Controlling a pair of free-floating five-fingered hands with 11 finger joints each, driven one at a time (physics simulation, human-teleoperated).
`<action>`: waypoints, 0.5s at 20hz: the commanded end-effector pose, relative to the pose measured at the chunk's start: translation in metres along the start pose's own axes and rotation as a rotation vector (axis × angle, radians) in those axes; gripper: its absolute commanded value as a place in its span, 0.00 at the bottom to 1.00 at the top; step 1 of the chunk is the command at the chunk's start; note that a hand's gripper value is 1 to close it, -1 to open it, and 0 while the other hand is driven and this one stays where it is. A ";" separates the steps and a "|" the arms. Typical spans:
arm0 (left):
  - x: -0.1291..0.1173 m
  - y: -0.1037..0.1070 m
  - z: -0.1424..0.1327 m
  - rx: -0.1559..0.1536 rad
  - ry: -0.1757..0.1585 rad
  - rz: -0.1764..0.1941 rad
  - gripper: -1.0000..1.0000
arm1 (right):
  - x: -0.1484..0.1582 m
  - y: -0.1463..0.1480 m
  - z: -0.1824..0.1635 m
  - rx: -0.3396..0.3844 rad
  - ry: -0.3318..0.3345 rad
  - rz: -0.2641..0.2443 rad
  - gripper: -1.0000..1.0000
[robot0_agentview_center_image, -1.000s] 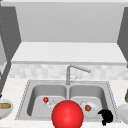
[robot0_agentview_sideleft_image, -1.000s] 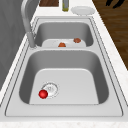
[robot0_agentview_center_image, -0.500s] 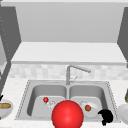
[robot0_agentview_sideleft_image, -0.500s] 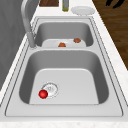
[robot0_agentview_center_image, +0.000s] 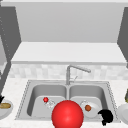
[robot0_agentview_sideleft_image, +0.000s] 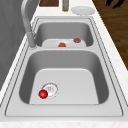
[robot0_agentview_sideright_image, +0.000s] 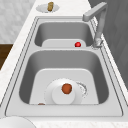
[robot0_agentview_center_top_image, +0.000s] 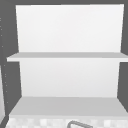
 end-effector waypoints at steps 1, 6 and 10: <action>0.001 -0.001 -0.003 -0.126 0.017 0.074 0.00 | 0.000 0.000 0.000 0.000 0.000 0.000 0.50; 0.001 -0.002 -0.007 -0.136 0.027 0.141 0.00 | 0.000 0.000 0.000 0.000 0.000 0.000 0.50; -0.002 -0.001 -0.006 -0.123 0.034 0.214 0.00 | 0.000 0.000 0.000 0.000 0.000 0.000 0.50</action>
